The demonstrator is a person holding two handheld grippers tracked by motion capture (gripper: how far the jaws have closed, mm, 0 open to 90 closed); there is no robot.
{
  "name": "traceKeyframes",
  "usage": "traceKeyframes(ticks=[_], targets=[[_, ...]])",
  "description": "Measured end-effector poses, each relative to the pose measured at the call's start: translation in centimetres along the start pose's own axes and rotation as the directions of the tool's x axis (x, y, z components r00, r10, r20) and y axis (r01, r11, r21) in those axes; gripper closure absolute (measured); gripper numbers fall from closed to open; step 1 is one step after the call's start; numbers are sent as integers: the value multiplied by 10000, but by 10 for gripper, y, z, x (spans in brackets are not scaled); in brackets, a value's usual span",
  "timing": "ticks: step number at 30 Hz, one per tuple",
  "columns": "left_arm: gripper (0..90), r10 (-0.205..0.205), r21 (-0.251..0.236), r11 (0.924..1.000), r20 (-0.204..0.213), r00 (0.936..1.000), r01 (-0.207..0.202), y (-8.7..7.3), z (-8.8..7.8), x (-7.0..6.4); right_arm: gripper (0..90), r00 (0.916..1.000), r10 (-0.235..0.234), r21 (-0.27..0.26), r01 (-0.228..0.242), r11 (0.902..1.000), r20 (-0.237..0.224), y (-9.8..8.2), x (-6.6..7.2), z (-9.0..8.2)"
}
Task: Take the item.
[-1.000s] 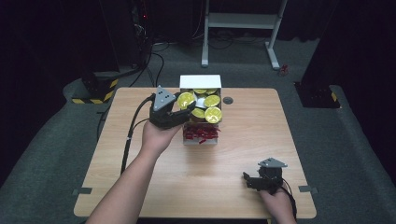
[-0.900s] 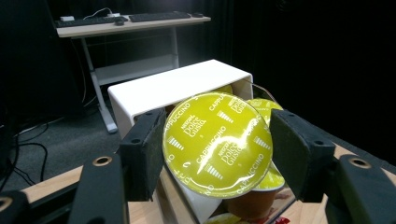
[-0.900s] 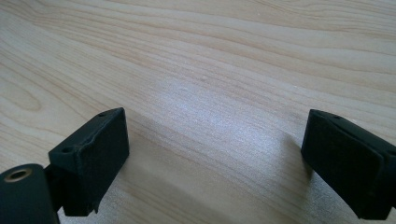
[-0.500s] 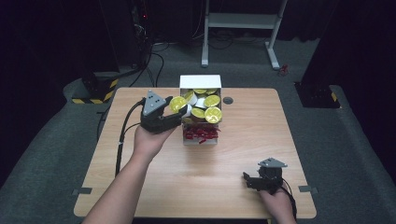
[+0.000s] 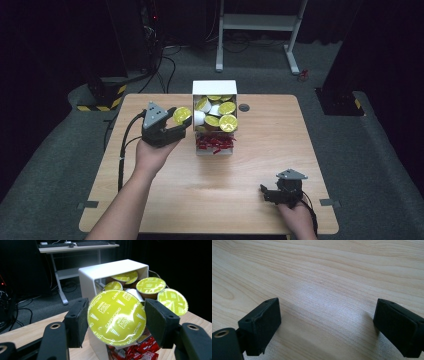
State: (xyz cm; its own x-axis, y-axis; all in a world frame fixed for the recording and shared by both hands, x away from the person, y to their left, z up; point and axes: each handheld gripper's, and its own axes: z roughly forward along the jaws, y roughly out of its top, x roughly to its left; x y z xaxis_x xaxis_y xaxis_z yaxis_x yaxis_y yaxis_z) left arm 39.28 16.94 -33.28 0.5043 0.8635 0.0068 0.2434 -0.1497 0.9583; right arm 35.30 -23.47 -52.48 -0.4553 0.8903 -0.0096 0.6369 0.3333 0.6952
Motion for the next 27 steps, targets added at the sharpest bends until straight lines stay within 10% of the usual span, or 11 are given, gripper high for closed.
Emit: traceKeyframes(ticks=[27], targets=[[385,-687,411,9965,-829,9942,723,-57,-3,32,76,10000,39,17,-39,10000,12,0,1,0]])
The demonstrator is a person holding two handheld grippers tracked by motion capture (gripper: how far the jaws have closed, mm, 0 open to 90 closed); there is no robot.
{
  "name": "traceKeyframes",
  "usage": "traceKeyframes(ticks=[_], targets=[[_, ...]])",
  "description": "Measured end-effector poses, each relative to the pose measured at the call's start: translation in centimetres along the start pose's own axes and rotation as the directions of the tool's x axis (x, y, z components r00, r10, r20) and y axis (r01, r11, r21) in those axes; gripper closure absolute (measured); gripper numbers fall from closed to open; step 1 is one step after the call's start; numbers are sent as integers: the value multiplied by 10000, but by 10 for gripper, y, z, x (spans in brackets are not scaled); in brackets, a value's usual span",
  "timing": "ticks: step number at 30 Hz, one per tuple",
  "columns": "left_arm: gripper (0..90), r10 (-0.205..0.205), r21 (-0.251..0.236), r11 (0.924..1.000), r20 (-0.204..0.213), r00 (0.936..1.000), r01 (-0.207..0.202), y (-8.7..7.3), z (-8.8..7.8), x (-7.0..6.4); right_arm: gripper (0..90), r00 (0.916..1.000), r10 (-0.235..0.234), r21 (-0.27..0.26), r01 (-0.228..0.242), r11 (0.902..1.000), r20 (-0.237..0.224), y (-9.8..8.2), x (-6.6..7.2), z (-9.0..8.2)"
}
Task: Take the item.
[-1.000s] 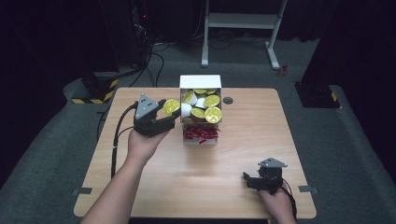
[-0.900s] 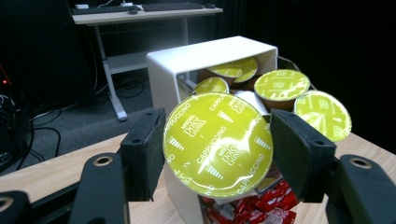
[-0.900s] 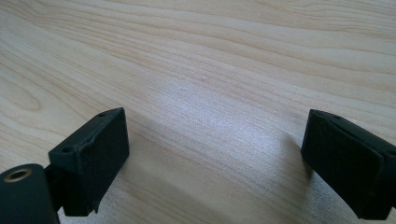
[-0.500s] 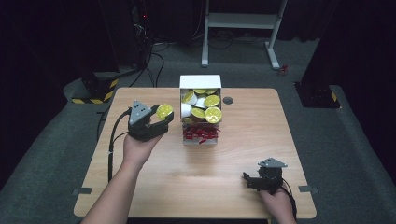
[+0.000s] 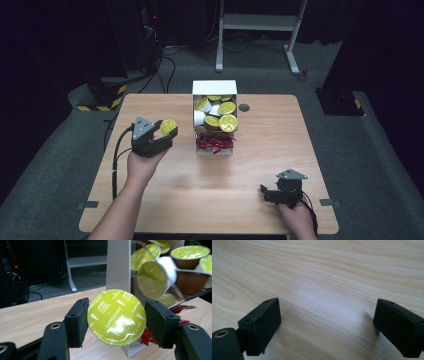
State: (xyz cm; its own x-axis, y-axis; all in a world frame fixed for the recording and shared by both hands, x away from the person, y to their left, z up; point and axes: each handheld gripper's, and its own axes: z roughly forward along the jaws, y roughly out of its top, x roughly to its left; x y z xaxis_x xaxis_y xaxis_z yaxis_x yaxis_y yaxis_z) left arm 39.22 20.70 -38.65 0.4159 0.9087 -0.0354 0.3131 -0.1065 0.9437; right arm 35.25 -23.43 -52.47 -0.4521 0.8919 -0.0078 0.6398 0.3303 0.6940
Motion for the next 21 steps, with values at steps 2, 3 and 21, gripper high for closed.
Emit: traceKeyframes(ticks=[2,3,21], targets=[[386,-79,16,10000,-45,10000,79,-4,1,3,75,10000,2,3,-2,10000,0,0,0,0],[385,-108,-2,9999,-62,9999,108,-5,1,4,76,10000,0,1,0,10000,2,0,0,0],[386,-195,629,9978,-466,9987,225,-37,23,21,76,10000,1,7,-1,10000,-23,0,0,0]])
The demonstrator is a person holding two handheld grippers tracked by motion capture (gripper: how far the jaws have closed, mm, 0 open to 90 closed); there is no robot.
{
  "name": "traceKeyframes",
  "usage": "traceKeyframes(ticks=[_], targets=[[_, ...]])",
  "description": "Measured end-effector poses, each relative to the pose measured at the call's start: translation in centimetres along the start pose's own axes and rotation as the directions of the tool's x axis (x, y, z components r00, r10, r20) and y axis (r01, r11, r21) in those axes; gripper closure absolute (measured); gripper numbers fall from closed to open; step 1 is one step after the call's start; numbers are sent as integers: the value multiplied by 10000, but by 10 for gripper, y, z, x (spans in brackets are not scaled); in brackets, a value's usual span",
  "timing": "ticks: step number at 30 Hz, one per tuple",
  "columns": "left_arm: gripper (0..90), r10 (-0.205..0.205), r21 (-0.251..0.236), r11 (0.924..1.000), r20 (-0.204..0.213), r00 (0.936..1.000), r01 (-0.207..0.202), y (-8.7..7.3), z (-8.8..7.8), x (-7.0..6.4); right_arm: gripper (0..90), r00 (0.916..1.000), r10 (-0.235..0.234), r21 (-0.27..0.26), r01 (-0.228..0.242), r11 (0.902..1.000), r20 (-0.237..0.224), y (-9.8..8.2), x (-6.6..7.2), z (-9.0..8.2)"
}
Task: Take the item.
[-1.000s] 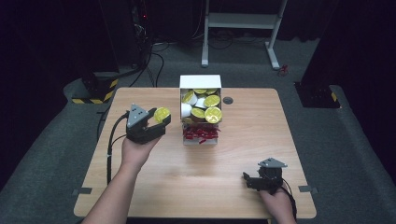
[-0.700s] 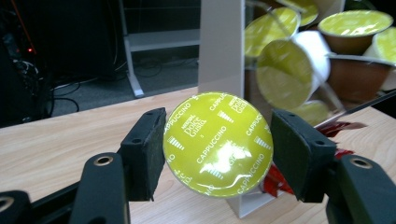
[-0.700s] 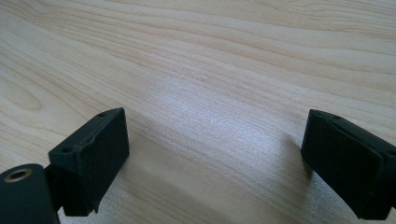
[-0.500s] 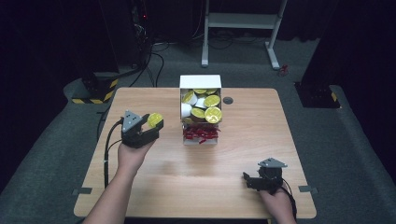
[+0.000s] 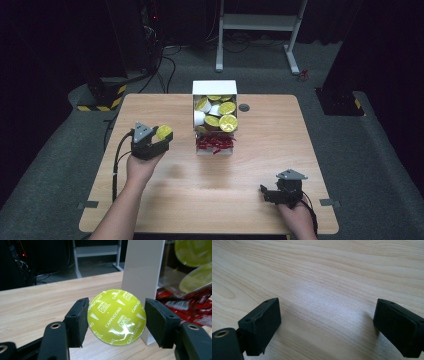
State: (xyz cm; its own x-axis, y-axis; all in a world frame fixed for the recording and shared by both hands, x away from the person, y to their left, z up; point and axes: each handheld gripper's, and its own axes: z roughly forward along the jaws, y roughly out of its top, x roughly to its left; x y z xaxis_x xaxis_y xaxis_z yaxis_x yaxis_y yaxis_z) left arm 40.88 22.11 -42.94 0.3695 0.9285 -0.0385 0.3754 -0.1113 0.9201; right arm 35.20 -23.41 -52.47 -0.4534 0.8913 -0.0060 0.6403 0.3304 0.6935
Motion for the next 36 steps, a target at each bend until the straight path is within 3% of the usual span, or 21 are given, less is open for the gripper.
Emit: traceKeyframes(ticks=[14,26,36], targets=[[385,-148,450,9989,-107,9998,152,-11,25,5,76,10000,-1,1,1,10000,-5,0,0,0],[385,-512,962,9939,-334,9981,542,-20,46,15,76,10000,-3,3,3,10000,-9,0,0,0],[385,-810,1606,9830,-562,9951,891,-32,66,19,76,10000,-52,-15,52,10000,-15,0,0,0]])
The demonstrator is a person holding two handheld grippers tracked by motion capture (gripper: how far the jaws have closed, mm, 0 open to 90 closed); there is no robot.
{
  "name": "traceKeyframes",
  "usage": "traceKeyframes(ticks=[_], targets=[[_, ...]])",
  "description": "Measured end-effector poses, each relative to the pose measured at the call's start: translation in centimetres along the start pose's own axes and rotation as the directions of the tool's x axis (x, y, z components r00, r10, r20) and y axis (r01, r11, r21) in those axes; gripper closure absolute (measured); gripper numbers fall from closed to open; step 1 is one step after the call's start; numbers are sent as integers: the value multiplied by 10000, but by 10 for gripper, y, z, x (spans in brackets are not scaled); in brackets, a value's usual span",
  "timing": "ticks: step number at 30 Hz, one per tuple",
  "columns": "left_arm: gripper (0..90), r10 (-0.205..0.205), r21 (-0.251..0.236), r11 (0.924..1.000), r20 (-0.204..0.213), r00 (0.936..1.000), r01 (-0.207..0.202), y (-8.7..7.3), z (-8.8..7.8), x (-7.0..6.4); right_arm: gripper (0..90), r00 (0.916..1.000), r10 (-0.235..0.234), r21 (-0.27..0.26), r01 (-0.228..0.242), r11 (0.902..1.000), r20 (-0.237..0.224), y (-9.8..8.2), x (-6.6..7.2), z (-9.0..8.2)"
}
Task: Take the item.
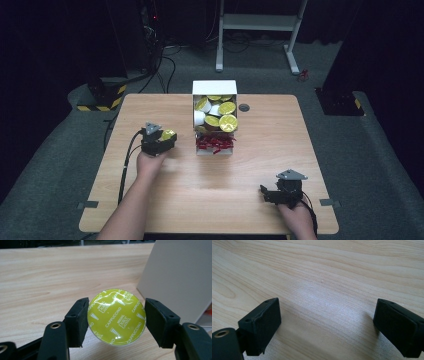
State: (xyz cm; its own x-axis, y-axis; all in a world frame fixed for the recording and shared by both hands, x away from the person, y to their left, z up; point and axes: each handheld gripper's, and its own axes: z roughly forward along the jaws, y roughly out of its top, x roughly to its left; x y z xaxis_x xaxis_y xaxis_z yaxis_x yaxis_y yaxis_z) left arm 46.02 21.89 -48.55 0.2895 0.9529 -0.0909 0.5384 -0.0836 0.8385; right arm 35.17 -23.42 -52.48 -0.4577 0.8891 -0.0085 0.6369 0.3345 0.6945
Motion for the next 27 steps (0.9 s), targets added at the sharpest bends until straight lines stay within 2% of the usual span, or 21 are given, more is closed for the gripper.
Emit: traceKeyframes(ticks=[11,16,27], targets=[[385,42,548,9985,-41,10000,-40,-9,16,0,76,10000,-19,-1,19,10000,-12,0,0,0],[385,-28,577,9983,19,10000,27,-11,21,-5,76,10000,-33,2,33,10000,-12,0,0,0],[385,-72,618,9981,-117,9999,79,-13,26,-2,76,10000,-25,4,25,10000,-19,0,0,0]])
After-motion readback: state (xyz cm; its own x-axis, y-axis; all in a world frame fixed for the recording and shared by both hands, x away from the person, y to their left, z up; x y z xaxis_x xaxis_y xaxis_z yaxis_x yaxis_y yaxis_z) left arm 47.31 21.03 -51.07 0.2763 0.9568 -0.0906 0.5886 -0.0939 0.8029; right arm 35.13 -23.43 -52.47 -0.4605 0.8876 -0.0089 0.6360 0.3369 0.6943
